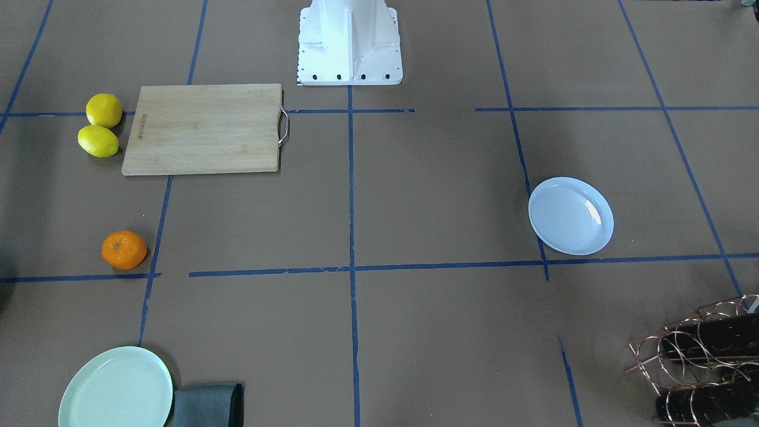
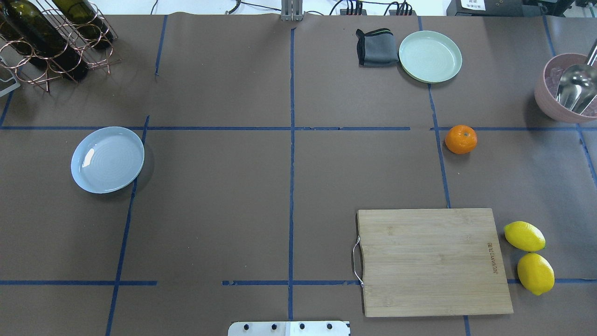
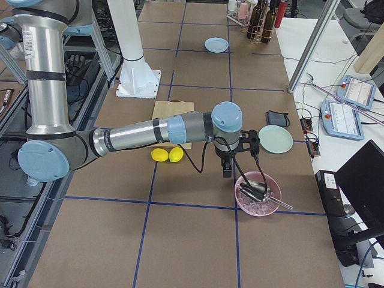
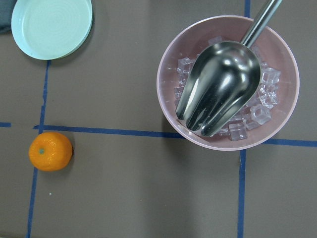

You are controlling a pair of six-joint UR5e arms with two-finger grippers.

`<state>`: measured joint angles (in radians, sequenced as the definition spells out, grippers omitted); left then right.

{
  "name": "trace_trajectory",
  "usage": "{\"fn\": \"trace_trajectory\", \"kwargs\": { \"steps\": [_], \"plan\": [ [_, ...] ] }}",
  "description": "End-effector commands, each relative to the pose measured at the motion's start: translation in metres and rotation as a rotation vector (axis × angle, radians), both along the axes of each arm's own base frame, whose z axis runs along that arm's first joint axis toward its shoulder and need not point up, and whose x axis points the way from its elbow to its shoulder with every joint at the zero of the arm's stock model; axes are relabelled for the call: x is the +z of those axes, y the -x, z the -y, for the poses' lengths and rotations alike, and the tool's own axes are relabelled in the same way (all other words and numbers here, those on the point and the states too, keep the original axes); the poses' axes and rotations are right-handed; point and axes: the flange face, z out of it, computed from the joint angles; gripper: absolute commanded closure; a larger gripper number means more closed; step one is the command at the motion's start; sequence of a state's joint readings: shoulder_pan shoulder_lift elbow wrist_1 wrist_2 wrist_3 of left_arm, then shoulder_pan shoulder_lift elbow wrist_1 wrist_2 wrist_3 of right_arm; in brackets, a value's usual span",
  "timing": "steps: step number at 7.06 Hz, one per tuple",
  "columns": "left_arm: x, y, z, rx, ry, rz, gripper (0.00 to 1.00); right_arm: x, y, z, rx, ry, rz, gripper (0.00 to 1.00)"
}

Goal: Pick orange to plate

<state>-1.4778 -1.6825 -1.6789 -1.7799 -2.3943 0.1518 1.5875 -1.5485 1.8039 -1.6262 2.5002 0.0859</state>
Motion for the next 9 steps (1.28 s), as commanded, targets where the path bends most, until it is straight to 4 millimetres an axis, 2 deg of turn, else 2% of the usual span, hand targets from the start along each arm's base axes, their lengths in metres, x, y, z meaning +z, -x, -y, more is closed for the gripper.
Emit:
{"fn": "trace_trajectory", "kwargs": {
  "steps": [1, 2, 3, 4, 6, 7, 9],
  "plan": [
    [-0.018, -0.097, -0.006, -0.048, 0.109, -0.099, 0.0, -0.008, 0.008, 0.004, -0.005, -0.047, 0.018, 0.0],
    [-0.025, -0.13, -0.011, -0.086, 0.156, -0.131, 0.0, -0.015, 0.008, 0.008, 0.003, -0.054, 0.014, 0.0],
    [-0.014, -0.162, -0.019, -0.128, 0.178, -0.075, 0.0, -0.024, 0.008, 0.013, 0.003, -0.069, 0.015, 0.0],
    [-0.006, -0.184, -0.021, -0.154, 0.199, -0.038, 0.0, -0.023, 0.008, 0.014, 0.004, -0.067, 0.016, 0.0],
    [0.049, -0.206, -0.02, -0.195, 0.214, -0.037, 0.0, -0.02, 0.009, 0.013, 0.007, -0.053, 0.023, 0.0],
    [0.059, -0.241, -0.032, -0.237, 0.237, -0.066, 0.01, -0.023, 0.009, 0.013, 0.021, -0.037, 0.028, 0.0],
    [0.059, -0.258, -0.04, -0.257, 0.268, -0.074, 0.02, -0.026, 0.009, 0.012, 0.026, -0.035, 0.031, 0.0]
  ]
}}
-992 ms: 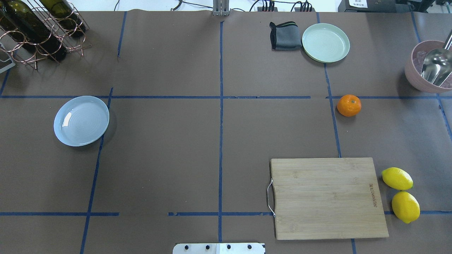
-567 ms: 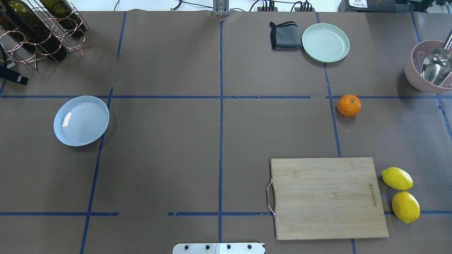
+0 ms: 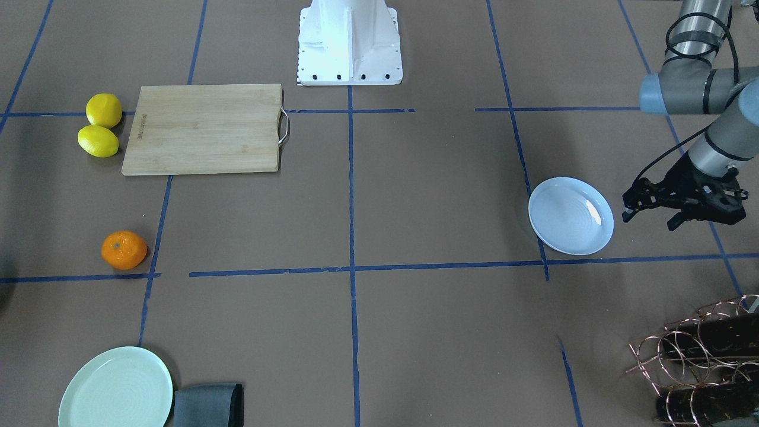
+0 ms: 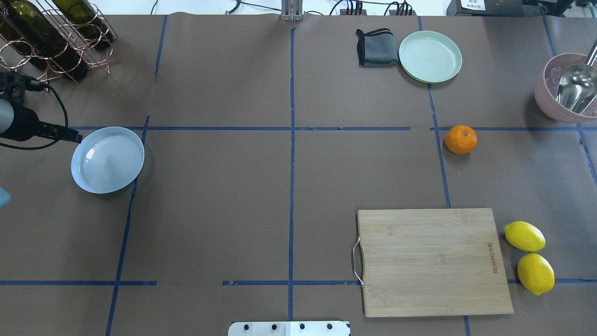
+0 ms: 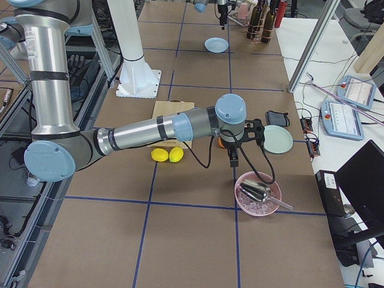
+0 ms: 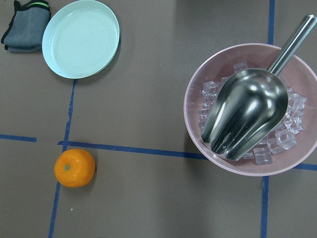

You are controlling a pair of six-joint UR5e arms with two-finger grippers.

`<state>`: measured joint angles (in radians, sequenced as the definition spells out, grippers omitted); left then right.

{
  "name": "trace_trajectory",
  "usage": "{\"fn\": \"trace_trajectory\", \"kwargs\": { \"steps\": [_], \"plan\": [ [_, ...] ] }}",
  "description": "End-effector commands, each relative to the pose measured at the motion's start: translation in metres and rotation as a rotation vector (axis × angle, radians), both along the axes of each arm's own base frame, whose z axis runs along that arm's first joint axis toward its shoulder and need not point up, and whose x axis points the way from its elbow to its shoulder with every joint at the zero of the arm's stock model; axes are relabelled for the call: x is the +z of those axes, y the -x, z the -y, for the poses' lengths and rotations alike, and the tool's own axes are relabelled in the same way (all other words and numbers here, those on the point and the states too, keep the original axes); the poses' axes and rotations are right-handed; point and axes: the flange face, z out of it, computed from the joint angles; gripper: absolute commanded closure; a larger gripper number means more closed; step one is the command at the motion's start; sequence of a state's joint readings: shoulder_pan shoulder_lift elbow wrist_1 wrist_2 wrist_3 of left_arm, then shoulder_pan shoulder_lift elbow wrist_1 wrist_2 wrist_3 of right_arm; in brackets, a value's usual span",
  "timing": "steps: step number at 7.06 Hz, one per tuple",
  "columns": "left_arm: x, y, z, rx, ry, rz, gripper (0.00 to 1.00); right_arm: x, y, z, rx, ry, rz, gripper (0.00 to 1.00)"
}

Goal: Pick orange to plate
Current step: 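Reach the left gripper to the light blue plate rim and grasp it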

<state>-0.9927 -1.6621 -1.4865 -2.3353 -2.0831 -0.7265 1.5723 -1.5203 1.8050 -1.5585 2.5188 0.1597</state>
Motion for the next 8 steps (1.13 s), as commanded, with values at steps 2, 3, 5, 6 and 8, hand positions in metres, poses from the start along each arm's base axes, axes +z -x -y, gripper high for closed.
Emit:
{"fn": "trace_trajectory", "kwargs": {
  "steps": [2, 3, 5, 6, 8],
  "plan": [
    [0.003, -0.015, -0.007, -0.014, 0.025, -0.01, 0.15, -0.003, 0.0, 0.0, 0.004, 0.002, 0.004, 0.0],
    [0.003, -0.016, -0.007, -0.012, 0.025, -0.01, 0.21, -0.003, 0.0, -0.001, 0.004, 0.002, 0.004, 0.0],
    [0.001, -0.025, -0.01, 0.004, 0.024, -0.012, 0.24, -0.005, 0.0, 0.0, 0.004, -0.002, 0.004, 0.0],
    [0.001, -0.031, -0.014, 0.016, 0.024, -0.012, 0.24, -0.006, 0.0, 0.001, 0.005, -0.001, 0.005, 0.0],
    [0.003, -0.037, -0.017, 0.028, 0.027, -0.01, 0.24, -0.006, 0.0, 0.001, 0.005, -0.003, 0.005, 0.0]
  ]
}}
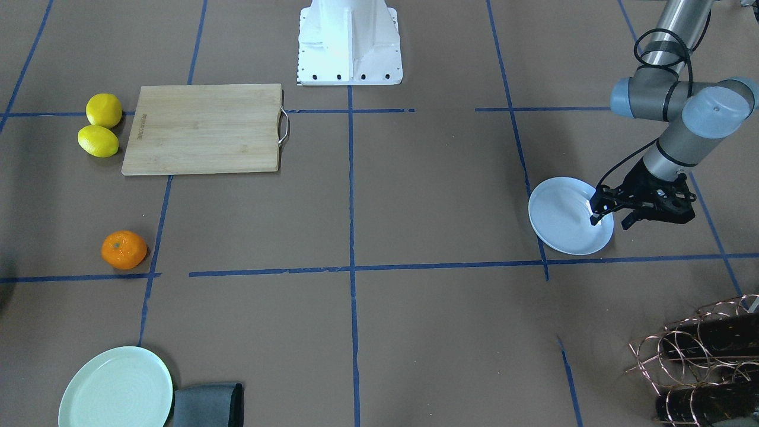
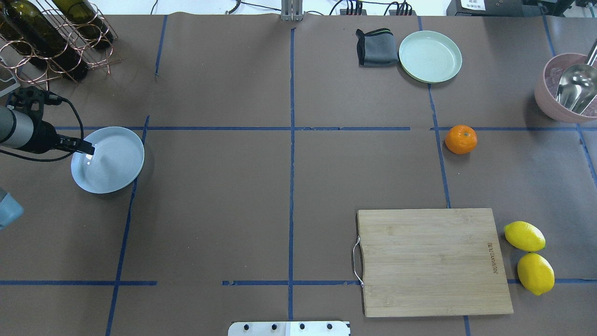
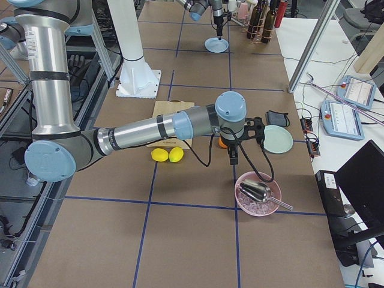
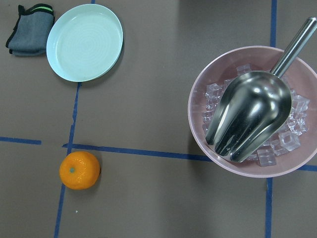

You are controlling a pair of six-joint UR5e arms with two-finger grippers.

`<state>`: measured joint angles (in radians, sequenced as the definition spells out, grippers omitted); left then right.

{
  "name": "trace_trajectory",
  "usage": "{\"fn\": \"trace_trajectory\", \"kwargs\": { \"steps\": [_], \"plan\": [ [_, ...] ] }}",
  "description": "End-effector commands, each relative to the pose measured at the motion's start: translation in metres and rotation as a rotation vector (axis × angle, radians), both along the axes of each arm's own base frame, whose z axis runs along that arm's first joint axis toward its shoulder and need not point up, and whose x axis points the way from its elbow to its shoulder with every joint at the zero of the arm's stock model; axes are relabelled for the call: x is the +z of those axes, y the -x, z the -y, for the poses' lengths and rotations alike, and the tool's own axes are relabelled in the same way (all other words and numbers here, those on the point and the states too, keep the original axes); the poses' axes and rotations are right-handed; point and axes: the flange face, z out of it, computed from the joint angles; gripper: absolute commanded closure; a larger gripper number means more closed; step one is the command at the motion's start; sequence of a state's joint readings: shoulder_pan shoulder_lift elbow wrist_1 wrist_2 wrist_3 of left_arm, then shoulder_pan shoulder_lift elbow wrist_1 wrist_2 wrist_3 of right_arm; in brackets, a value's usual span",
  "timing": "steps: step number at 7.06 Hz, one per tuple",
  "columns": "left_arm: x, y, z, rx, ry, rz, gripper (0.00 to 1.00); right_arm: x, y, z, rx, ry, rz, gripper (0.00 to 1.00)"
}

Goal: Pick orange to plate
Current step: 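Reach the left gripper to the light blue plate rim and grasp it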

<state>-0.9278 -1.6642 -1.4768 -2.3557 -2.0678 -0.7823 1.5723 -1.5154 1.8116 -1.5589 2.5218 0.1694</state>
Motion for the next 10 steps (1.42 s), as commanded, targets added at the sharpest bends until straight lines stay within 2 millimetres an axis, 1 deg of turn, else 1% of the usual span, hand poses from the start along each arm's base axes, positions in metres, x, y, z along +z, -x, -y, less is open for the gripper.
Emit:
{"fn": "trace_trajectory", "kwargs": {
  "steps": [1, 3, 4, 5, 6, 7, 8, 9, 10],
  "plan": [
    [0.003, -0.008, -0.004, 0.017, 0.004, 0.003, 0.25, -0.001, -0.001, 0.0, 0.002, -0.001, 0.0, 0.0],
    [0.002, -0.01, -0.006, 0.018, 0.001, 0.005, 0.25, -0.002, -0.001, -0.001, 0.002, -0.004, 0.0, 0.0],
    [0.003, -0.01, -0.006, 0.018, 0.002, 0.006, 0.35, -0.004, -0.001, 0.0, 0.002, -0.006, 0.0, 0.0],
    [0.005, -0.01, -0.006, 0.019, 0.003, 0.008, 0.5, -0.005, -0.001, 0.0, 0.005, -0.004, 0.003, 0.0],
    [0.005, -0.01, -0.006, 0.021, 0.001, 0.009, 0.69, -0.009, -0.001, -0.002, 0.012, -0.003, 0.005, 0.0],
    [0.003, -0.008, -0.007, 0.017, 0.001, 0.006, 0.92, -0.011, -0.001, -0.002, 0.015, -0.003, 0.008, 0.0],
    [-0.002, -0.007, -0.006, 0.012, -0.004, 0.0, 1.0, -0.011, -0.001, -0.002, 0.015, -0.001, 0.008, 0.0],
    [-0.003, -0.002, -0.012, 0.017, -0.003, -0.007, 1.0, -0.011, -0.001, -0.002, 0.015, 0.0, 0.008, 0.0],
    [-0.013, 0.007, -0.023, 0.02, -0.016, -0.023, 1.0, -0.011, -0.001, -0.002, 0.016, 0.003, 0.008, 0.0]
  ]
}}
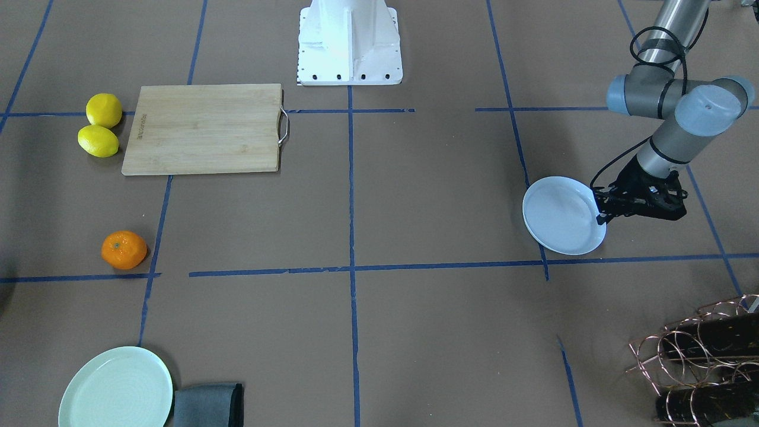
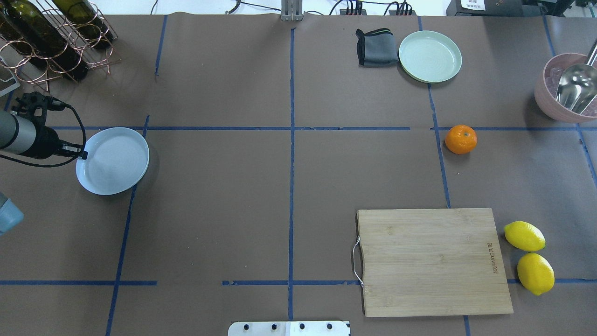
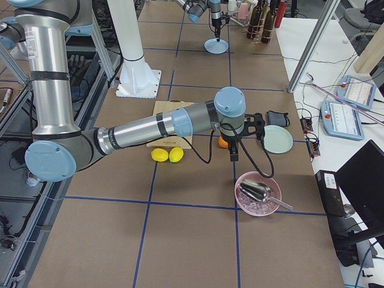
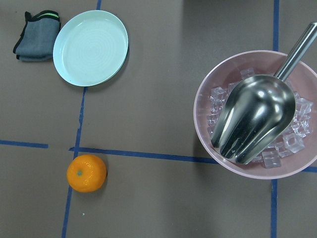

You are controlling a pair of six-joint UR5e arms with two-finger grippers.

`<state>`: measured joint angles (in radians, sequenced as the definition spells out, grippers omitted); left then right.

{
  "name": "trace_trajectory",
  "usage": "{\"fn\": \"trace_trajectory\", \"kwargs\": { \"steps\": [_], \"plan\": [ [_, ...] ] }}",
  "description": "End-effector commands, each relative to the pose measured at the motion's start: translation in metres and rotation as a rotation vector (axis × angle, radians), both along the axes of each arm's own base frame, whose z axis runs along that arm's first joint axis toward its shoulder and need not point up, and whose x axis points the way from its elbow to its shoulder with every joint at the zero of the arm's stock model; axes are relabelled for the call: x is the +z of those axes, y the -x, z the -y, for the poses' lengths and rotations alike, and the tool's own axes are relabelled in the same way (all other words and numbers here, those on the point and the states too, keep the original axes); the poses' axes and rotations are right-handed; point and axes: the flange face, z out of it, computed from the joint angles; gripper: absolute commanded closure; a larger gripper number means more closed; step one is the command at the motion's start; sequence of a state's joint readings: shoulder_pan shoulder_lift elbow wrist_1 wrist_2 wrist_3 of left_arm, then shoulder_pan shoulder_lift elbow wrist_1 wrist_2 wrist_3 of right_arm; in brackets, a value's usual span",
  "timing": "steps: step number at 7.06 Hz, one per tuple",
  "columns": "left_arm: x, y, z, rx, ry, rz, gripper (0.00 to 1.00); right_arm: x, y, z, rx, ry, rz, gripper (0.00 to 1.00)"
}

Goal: Pick orange to plate
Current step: 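Reach the left gripper to the light blue plate rim and grasp it, then slide the plate toward table center with left gripper while right arm moves in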

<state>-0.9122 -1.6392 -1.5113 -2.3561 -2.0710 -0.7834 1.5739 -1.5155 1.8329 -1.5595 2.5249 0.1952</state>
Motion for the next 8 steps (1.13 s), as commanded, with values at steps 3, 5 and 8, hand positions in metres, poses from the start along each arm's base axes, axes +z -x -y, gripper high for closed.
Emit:
{"fn": "trace_trajectory", "kwargs": {
  "steps": [3, 5, 8],
  "plan": [
    [-0.083, 0.111, 0.005, -0.031, 0.045, -0.18, 1.0, -0.008, 0.0, 0.005, 0.004, -0.004, -0.002, 0.0],
    [-0.204, 0.088, 0.076, -0.089, 0.105, -0.196, 1.0, -0.021, 0.015, 0.022, 0.031, 0.034, -0.026, 0.0],
    [-0.351, -0.02, 0.075, -0.217, 0.277, -0.345, 1.0, -0.051, 0.126, 0.048, 0.025, 0.125, -0.099, 0.0]
  ]
}}
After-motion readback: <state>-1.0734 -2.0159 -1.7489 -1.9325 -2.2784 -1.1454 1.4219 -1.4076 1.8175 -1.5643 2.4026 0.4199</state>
